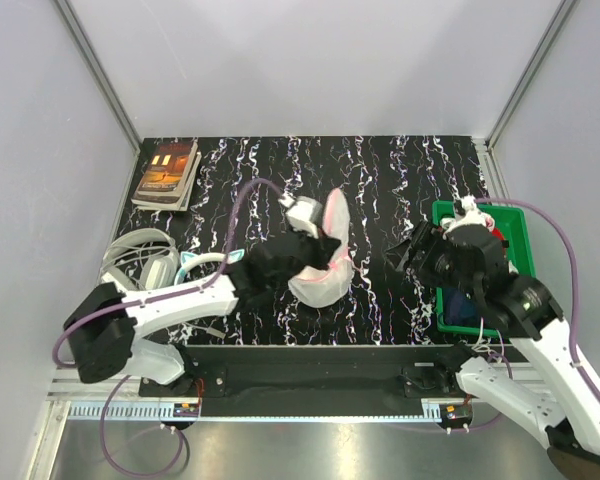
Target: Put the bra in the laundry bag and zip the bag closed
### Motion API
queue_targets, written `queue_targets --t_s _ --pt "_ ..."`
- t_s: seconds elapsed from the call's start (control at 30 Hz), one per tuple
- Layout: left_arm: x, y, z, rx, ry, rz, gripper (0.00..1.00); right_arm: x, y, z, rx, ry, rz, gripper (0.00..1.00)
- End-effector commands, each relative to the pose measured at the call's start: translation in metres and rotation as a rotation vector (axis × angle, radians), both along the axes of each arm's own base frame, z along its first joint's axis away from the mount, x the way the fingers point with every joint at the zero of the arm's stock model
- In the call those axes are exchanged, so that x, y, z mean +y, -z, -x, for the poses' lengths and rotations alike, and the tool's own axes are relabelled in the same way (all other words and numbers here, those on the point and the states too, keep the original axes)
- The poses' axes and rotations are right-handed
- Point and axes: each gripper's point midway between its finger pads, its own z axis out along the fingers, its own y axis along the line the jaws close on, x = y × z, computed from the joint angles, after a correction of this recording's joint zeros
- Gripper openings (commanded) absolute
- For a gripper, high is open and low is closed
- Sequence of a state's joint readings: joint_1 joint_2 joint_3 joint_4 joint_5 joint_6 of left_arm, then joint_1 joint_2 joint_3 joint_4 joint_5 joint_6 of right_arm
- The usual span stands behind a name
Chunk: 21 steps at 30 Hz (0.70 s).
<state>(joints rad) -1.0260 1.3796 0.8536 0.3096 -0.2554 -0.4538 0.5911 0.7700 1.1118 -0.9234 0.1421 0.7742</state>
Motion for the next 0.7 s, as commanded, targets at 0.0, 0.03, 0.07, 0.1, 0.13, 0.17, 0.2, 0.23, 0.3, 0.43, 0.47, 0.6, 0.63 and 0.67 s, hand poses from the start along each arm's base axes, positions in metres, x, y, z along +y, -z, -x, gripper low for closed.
queue_targets --t_s 0.0,0.03,0.07,0.1,0.13,0.17,0.2,0.23,0.3,0.43,0.47,0.6,0.63,0.67 --pt "0.013 -0.033 0.008 0.166 0.059 0.392 0.00 0.032 0.015 0.000 -0.020 -0.083 -0.176 0.85" --pt "0.015 -0.032 0.009 0.184 0.068 0.430 0.00 0.046 0.018 0.004 -0.007 -0.144 -0.230 0.85" --pt "0.016 -0.044 0.009 0.200 0.083 0.522 0.00 0.054 0.040 0.003 0.029 -0.156 -0.245 0.86" --pt "0.021 -0.036 0.011 0.230 0.100 0.544 0.00 0.065 0.029 -0.006 -0.015 -0.166 -0.319 0.86" --pt "0.022 -0.038 0.013 0.240 0.112 0.580 0.00 0.072 0.043 -0.007 0.006 -0.179 -0.341 0.88" --pt "0.025 -0.053 0.014 0.234 0.129 0.666 0.00 0.076 0.044 -0.012 0.001 -0.175 -0.364 0.91" --pt "0.027 -0.045 0.016 0.251 0.129 0.682 0.00 0.082 0.033 -0.021 -0.050 -0.169 -0.421 0.92" --pt "0.028 -0.047 0.018 0.255 0.137 0.713 0.00 0.083 0.042 -0.025 -0.050 -0.154 -0.435 0.93" --pt "0.031 -0.053 0.022 0.277 0.155 0.799 0.00 0.089 0.043 -0.036 -0.058 -0.129 -0.489 0.92" --pt "0.030 -0.063 0.028 0.304 0.216 0.916 0.00 0.102 0.059 -0.040 -0.007 -0.134 -0.566 0.88" --pt "0.029 -0.070 0.032 0.317 0.258 0.945 0.00 0.105 0.055 -0.040 -0.008 -0.136 -0.604 0.87" --pt "0.027 -0.052 0.027 0.427 0.265 0.984 0.00 0.098 0.057 -0.039 -0.033 -0.108 -0.626 0.88" --pt "0.025 -0.050 0.028 0.450 0.280 0.988 0.00 0.097 0.060 -0.039 -0.032 -0.102 -0.615 0.88" --pt "0.024 -0.054 0.031 0.480 0.317 1.018 0.00 0.095 0.058 -0.039 -0.049 -0.105 -0.613 0.88"
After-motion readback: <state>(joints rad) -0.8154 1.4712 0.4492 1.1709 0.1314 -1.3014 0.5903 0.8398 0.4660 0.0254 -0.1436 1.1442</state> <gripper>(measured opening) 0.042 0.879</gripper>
